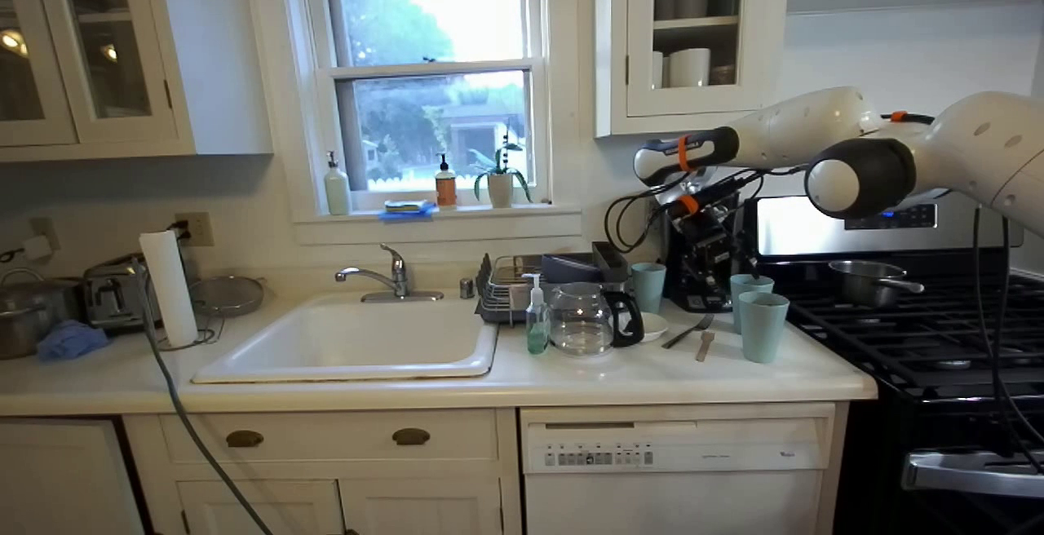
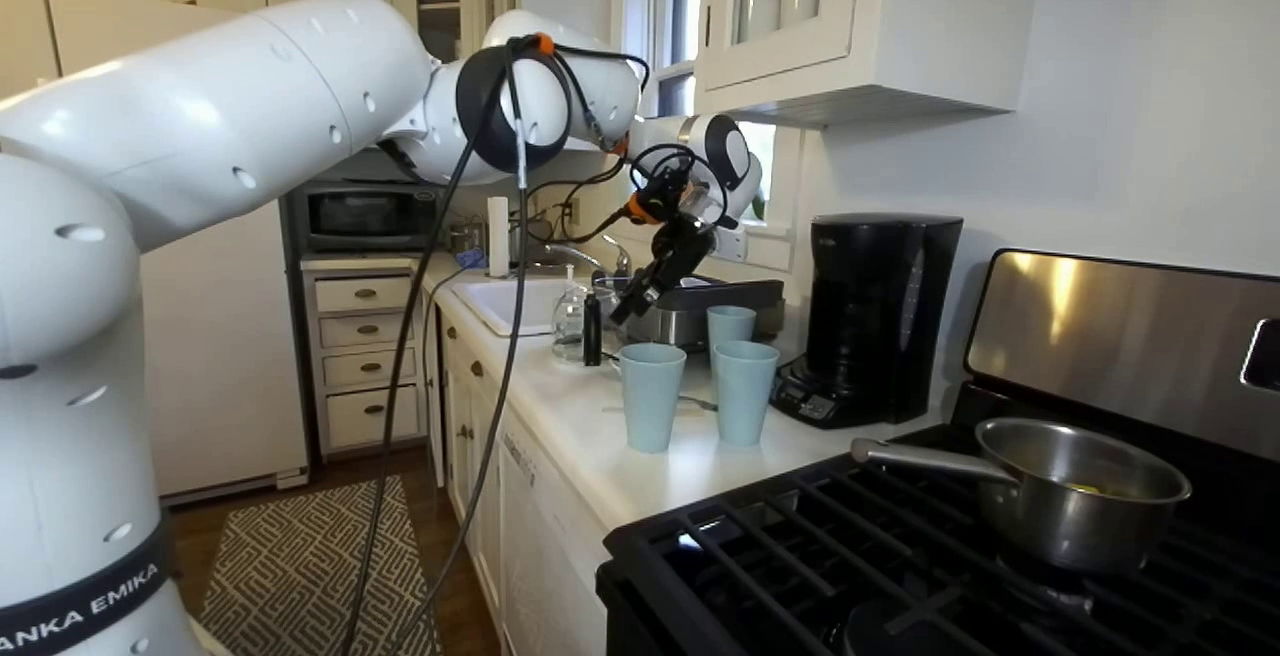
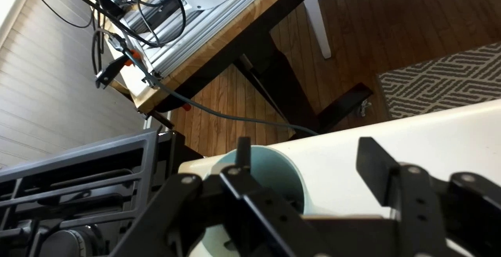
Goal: Pick up the black measuring spoon and pour its contents into the clear coffee jar, put the black measuring spoon into the most forward blue cup
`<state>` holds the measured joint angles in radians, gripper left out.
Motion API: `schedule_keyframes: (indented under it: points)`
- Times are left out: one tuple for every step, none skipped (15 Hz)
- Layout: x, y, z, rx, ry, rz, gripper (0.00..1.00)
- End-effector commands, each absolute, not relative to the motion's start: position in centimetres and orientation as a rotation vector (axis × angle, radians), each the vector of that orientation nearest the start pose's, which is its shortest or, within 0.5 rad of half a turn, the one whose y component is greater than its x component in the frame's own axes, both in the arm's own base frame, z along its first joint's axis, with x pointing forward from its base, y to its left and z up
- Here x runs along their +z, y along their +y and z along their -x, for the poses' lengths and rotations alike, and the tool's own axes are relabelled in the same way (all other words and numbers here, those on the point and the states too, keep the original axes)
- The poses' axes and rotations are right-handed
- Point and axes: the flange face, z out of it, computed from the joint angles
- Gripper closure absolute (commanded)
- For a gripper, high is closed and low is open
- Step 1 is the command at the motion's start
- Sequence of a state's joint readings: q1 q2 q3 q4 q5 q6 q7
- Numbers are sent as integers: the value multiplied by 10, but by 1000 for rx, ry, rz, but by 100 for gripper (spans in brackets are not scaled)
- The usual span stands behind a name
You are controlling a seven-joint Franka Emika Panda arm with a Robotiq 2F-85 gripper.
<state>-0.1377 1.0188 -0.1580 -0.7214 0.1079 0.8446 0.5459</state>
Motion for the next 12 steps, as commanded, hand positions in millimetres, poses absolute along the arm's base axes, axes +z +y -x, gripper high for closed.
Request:
schedule_keyframes:
  points:
    - [352, -121, -679, 1172, 1039, 2807, 1]
    - [363, -117, -684, 1096, 1016, 2839, 0]
    - [373, -113, -689, 1024, 976, 2869, 0]
    - [380, -107, -692, 971, 906, 2911, 0]
    - [374, -99, -692, 993, 812, 2958, 0]
    - [369, -89, -694, 995, 740, 2994, 0]
    - [371, -82, -697, 966, 676, 3032, 0]
    - [375, -74, -699, 934, 605, 3065, 0]
    - [381, -65, -702, 894, 533, 3102, 0]
    - [385, -55, -704, 871, 453, 3129, 0]
    - [386, -44, -703, 876, 358, 3140, 0]
    - [389, -33, -702, 870, 270, 3160, 0]
